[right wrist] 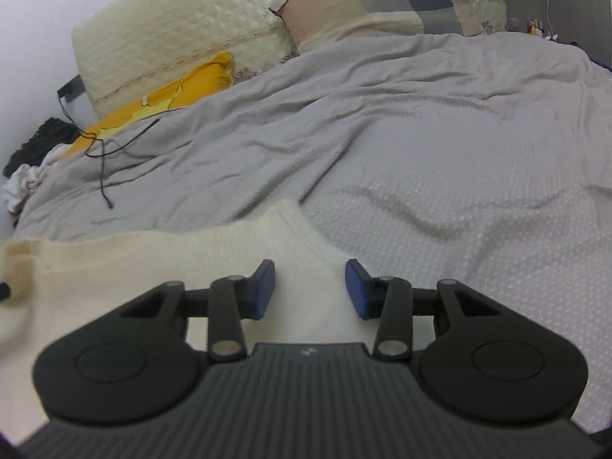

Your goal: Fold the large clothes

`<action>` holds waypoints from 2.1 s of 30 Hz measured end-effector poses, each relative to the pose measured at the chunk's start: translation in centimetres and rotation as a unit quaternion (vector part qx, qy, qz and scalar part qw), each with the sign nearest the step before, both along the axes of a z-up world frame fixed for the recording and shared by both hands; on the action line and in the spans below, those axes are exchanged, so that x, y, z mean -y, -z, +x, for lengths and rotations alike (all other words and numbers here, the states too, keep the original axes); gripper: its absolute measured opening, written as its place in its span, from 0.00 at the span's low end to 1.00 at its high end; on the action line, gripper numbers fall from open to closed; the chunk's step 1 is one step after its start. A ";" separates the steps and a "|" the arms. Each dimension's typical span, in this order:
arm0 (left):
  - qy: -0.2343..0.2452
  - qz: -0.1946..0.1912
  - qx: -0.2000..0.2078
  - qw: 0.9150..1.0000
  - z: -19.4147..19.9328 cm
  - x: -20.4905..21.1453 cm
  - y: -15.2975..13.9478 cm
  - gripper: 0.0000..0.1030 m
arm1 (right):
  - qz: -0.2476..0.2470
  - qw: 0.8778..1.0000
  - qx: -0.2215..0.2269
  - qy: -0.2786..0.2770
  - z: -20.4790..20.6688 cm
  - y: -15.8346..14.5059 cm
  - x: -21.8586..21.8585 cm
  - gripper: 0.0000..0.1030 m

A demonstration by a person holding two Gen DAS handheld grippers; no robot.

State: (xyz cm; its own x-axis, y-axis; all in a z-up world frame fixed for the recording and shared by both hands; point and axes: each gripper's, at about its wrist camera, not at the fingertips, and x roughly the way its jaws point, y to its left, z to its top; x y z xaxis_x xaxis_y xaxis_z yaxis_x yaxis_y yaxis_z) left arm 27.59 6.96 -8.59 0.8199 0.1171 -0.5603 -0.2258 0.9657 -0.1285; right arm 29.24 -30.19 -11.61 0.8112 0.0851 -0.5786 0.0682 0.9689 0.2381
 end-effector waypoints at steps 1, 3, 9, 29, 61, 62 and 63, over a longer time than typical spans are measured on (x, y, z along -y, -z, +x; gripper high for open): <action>-0.003 -0.008 -0.004 1.000 0.3 -0.3 0.2 0.80 | -0.001 1.000 -0.004 0.001 0.1 0.0 0.0 0.42; -0.014 -0.021 -0.015 1.000 0.8 -0.9 0.9 0.80 | -0.003 1.000 -0.012 0.001 0.4 0.1 -0.2 0.42; 0.010 -0.019 -0.056 0.998 2.1 -1.1 2.2 0.85 | -0.006 1.000 -0.023 -0.005 0.5 0.2 -0.5 0.42; 0.163 0.014 0.004 0.986 -11.6 7.8 -3.8 0.86 | 0.002 0.995 0.045 -0.093 -14.1 -6.8 -4.4 0.45; 0.121 -0.021 -0.084 0.989 -13.6 6.6 -1.4 0.86 | 0.331 0.937 -0.113 0.016 -22.1 -1.1 -1.8 0.85; 0.121 -0.025 -0.080 0.989 -13.7 6.5 -1.6 0.86 | 0.332 0.935 -0.126 0.021 -21.9 -0.6 -1.9 0.85; 0.121 -0.030 -0.075 0.989 -13.9 6.5 -1.8 0.86 | 0.331 0.934 -0.135 0.025 -21.4 -0.2 -2.0 0.85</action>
